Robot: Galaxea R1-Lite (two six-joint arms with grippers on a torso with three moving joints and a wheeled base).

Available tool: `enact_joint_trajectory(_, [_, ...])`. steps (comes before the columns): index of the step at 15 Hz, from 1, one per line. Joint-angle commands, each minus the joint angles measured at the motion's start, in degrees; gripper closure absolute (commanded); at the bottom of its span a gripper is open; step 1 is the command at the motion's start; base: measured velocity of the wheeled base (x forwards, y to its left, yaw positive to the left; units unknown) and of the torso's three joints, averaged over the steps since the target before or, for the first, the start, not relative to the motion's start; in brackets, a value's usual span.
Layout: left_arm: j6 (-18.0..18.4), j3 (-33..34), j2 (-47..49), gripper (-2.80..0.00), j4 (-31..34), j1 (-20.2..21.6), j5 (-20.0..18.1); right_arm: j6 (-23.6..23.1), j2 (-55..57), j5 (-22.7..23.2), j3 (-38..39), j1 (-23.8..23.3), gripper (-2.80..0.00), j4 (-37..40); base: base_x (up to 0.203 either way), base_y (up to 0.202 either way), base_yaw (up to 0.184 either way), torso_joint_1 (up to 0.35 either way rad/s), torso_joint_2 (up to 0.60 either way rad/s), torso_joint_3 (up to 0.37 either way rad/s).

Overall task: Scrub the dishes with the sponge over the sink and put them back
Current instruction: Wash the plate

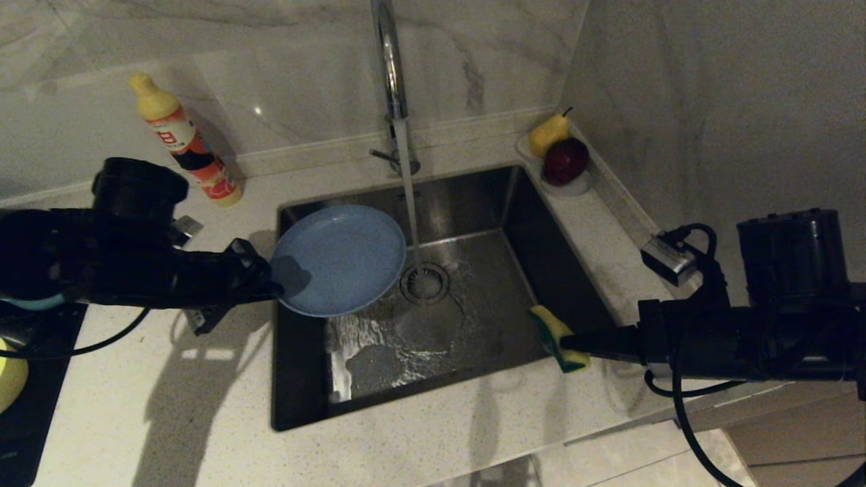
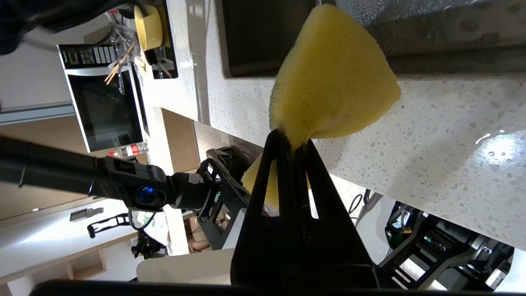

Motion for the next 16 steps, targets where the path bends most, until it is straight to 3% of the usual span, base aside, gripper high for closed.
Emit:
enact_joint_trajectory(1, [-0.7,-0.5,7.3,0.00,-3.4,-3.6,0.1,0.2,0.1,0.3,0.1,0.2,0.00,-0.1,0.000,0.000,0.000,0.000,0.00,0.000])
enact_joint_trajectory(5, [-0.8,-0.1,10.2,0.00,-10.4,-5.4,0.0,0.2,-0.3,0.2,0.1,0.3,0.00,-0.1,0.000,0.000,0.000,0.000,0.00,0.000])
enact_joint_trajectory(16, [0.0,2.6,14.3,0.00,-20.4,-12.1,0.2,0.2,-1.0,0.3,0.2,0.2,0.00,-0.1,0.000,0.000,0.000,0.000,0.00,0.000])
